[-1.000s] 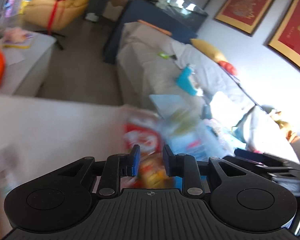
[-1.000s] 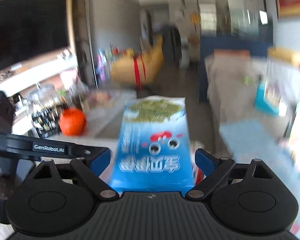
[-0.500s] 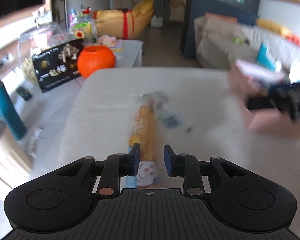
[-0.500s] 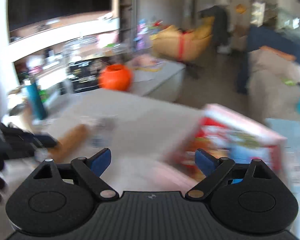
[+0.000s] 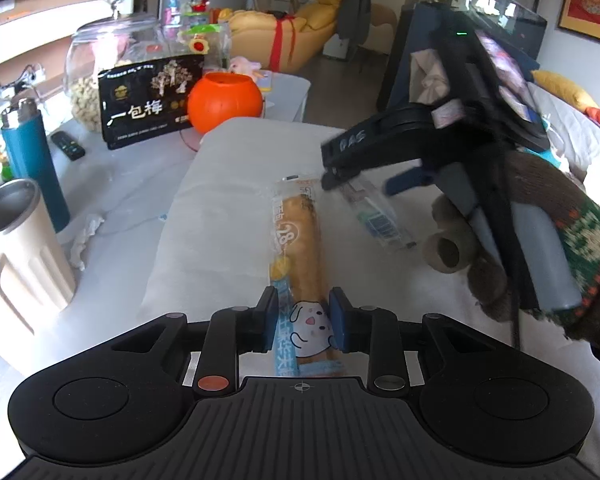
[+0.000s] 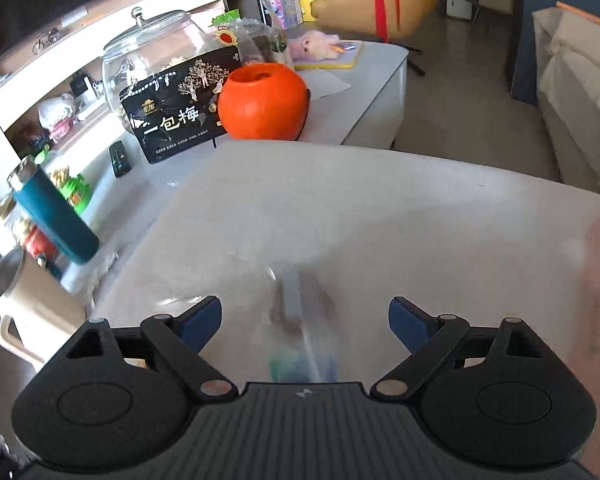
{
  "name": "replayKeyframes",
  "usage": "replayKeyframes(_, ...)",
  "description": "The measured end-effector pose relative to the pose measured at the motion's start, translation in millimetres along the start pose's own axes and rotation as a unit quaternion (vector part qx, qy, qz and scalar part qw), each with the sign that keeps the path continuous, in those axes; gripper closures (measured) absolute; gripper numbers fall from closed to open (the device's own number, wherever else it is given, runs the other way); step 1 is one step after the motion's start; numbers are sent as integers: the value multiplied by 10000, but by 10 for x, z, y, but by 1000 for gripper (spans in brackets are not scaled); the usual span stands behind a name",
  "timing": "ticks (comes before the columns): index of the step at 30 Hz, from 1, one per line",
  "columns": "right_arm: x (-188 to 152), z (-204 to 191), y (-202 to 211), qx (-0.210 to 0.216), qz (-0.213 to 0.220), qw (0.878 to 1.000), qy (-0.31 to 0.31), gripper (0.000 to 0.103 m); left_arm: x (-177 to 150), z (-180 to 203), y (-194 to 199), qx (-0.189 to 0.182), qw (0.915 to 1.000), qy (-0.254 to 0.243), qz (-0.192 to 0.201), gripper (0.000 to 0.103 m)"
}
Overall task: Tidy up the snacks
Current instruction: 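Grasp the long wrapped wafer roll with the left gripper while the right grasps the clear cookie packet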
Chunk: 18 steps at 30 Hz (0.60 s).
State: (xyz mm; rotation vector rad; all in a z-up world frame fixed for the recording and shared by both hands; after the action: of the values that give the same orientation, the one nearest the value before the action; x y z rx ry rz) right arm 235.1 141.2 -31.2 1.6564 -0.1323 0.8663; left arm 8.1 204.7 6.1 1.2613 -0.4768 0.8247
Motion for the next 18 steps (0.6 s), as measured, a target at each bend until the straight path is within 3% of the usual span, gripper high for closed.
replayKeyframes(1, 1, -23, -30, -62, -59, 9999, 69, 35, 6, -5, -13, 0, 10000, -1, -3, 71)
replayKeyframes(3, -46, -64, 18, -117, 18, 9991, 396, 54, 3, -13, -16, -16, 10000, 35, 9, 70)
replayKeyframes(5, -173, -48, 102, -256, 95, 9964, 797, 64, 6, -40, -41, -56, 9999, 112, 13, 68)
replayKeyframes(13, -1073, 470, 805, -1, 189, 9961, 859, 65, 2, 24, -72, -99, 9999, -15, 9, 69)
replayKeyframes(18, -1591, 863, 1220, -198, 294, 9963, 778, 65, -63, 379, -88, -545, 9977, -367, -170, 70)
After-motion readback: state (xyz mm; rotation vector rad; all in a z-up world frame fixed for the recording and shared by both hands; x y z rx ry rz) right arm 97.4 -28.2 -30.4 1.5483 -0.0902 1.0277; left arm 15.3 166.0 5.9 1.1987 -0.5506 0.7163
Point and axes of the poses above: each gripper's, at about its wrist camera, not at the fingertips, and y roughly against the way its jaws point, z to its right, x to its top, the point moved 4 cm from there along -y, roughly the way its jaws point, and after that the axes turned 10 degrees about -x, right-handed, at the moved point
